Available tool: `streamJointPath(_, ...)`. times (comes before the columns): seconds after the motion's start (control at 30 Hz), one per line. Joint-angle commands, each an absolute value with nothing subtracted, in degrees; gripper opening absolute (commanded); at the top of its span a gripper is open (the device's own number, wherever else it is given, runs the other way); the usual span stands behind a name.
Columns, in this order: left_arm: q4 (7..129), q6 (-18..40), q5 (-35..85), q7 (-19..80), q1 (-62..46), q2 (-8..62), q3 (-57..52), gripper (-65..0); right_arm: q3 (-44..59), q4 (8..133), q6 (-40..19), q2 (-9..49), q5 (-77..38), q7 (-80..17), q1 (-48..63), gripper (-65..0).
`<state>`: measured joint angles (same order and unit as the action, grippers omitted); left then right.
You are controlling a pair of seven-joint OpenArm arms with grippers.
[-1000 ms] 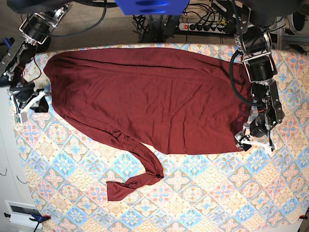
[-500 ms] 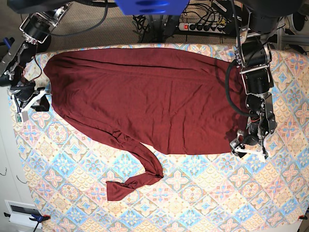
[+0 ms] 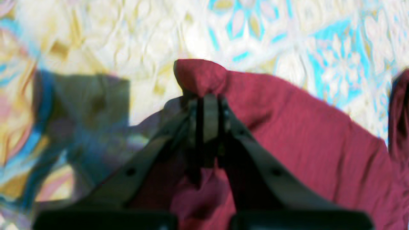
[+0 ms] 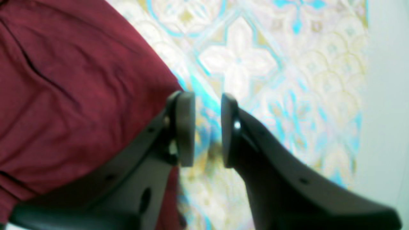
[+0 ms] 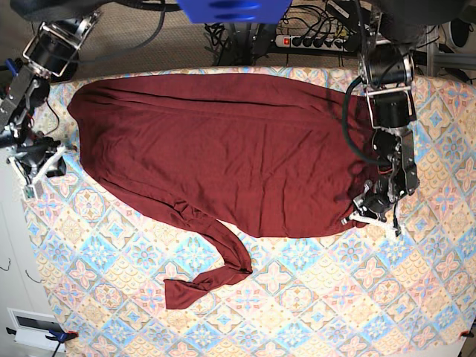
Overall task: Layout the t-shirt on the table in an organized manner, then fold the t-shirt properly
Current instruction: 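Release the shirt and move both grippers to the shirt's side edges, then grasp the shirt's side edge with both grippers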
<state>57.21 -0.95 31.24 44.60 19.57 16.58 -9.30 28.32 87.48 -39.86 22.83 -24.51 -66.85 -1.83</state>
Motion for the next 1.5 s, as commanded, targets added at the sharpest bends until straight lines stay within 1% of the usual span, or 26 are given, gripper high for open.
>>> streamJointPath(0.0,60.26,-0.57,31.6,43.56,20.79,17.54,-9.45,-65.0,27.21,88.57,-40.0,23.87,-23.78,-65.71,-3.65,-50.7)
streamJointPath(0.1,64.66,-0.57,32.13,43.56,17.89,17.8,-9.54,-65.0,23.34,88.57,-40.0,23.87,-20.62,-65.36,-5.85,-46.8)
streamJointPath(0.23,69.67,-0.57,36.35,43.65,13.85,18.24,-13.67,-65.0,15.25,87.78,-40.0,23.87,-16.57,-60.79,-9.45,-40.3)
streamJointPath(0.33,71.43,-0.57,40.13,43.65,12.35,18.51,-15.52,-65.0,8.57,86.11,-40.0,23.87,-12.88,-58.51,-12.26,-38.4)
streamJointPath(0.47,73.54,-0.57,44.7,43.65,9.98,20.44,-15.6,-65.0,2.33,81.27,-40.0,23.87,-9.54,-55.08,-14.81,-38.7)
streamJointPath(0.63,74.07,-0.57,46.81,43.65,9.36,20.53,-15.6,-65.0,1.19,72.66,-40.0,23.87,-9.36,-50.42,-16.75,-38.7)
streamJointPath(0.77,74.07,-0.57,46.81,43.65,8.75,20.53,-15.6,-65.0,0.57,68.97,-40.0,24.13,-9.01,-47.87,-16.84,-38.7)
streamJointPath(0.93,74.07,-0.57,46.81,43.65,8.92,20.53,-15.6,-65.0,-3.12,66.51,-40.0,25.1,-9.01,-45.14,-16.84,-38.7)
streamJointPath(1.47,74.07,-0.57,46.81,43.65,9.01,20.53,-15.6,-65.0,-3.65,64.92,-40.0,25.01,-9.01,-44.53,-16.66,-38.7)
